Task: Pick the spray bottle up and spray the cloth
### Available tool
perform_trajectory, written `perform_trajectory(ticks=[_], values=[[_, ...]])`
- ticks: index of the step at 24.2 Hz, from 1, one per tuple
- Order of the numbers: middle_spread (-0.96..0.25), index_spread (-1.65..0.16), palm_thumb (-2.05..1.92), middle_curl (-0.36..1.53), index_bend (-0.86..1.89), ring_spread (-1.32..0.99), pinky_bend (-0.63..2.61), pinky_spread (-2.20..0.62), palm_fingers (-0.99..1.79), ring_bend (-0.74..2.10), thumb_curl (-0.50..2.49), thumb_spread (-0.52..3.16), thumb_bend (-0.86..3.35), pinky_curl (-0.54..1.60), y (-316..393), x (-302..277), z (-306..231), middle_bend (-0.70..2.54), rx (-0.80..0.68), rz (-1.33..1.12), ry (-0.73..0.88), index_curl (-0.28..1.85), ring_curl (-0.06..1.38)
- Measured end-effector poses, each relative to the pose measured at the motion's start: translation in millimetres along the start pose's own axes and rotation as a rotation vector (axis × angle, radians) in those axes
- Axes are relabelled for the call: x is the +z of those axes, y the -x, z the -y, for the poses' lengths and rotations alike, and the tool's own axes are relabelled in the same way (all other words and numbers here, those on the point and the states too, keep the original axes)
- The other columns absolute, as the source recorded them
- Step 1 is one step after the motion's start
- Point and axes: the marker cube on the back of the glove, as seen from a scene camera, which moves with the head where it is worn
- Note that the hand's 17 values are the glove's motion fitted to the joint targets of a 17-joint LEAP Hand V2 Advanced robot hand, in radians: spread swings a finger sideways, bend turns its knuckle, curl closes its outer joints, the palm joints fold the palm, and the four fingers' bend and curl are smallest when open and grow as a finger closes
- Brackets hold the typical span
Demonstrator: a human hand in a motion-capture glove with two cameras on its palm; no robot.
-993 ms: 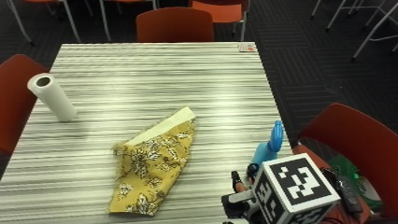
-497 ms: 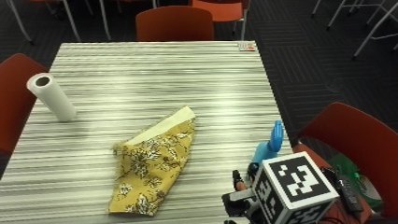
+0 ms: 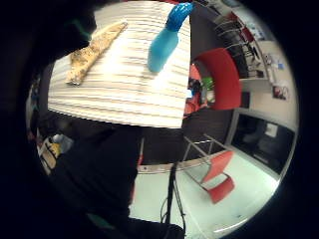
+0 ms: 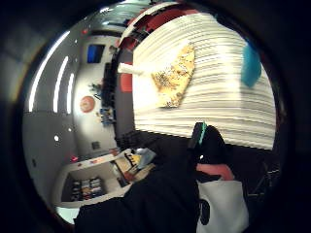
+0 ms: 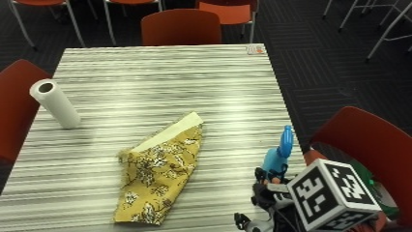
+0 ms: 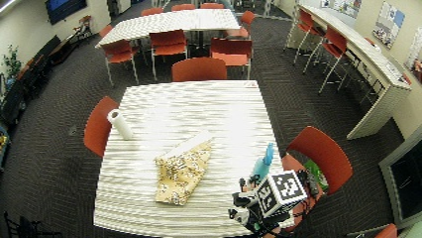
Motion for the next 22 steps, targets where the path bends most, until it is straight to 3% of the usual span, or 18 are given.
perform_trajectory(ticks=[6,12,18,22], values=[[0.06,-0.34,0.7,0.21,0.15,0.1,0.62,0.12,0.33,0.46,0.39,0.98,0.21,0.35,-15.8,-3.1,1.4,0.18,0.097,0.514,-0.14,0.23,0.27],[0.07,-0.34,0.71,0.24,0.11,0.1,0.63,0.12,0.3,0.46,0.42,1.01,0.17,0.37,-49.8,2.8,12.0,0.19,0.171,0.661,-0.263,0.23,0.29],[0.07,-0.34,0.72,0.26,0.11,0.1,0.63,0.12,0.26,0.46,0.44,1.03,0.13,0.38,-79.2,13.6,17.2,0.2,0.344,1.047,-0.325,0.22,0.3],[0.08,-0.33,0.74,0.28,0.12,0.1,0.62,0.12,0.25,0.46,0.46,1.04,0.11,0.38,-89.2,20.6,18.9,0.2,0.383,1.053,-0.335,0.22,0.31]])
